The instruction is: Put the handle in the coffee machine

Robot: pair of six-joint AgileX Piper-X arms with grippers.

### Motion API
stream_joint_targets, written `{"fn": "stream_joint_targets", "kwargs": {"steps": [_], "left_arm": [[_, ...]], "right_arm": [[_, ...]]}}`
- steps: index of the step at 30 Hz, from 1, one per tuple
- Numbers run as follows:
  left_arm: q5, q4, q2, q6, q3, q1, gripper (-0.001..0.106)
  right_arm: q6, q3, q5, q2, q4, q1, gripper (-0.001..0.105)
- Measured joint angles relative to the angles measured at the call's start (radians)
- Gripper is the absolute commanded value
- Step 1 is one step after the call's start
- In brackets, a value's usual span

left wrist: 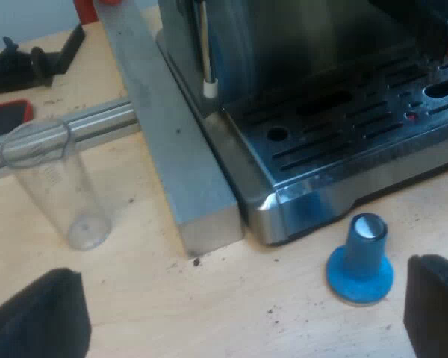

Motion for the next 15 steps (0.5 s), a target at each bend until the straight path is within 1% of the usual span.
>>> {"fn": "stream_joint_targets", "kwargs": {"steps": [15], "left_arm": [[0.0,-0.011,0.0,0.004,0.002,-0.008,0.086]], "right_arm": [[0.0,0.0,0.0,0.0,0.0,0.0,0.066]]}}
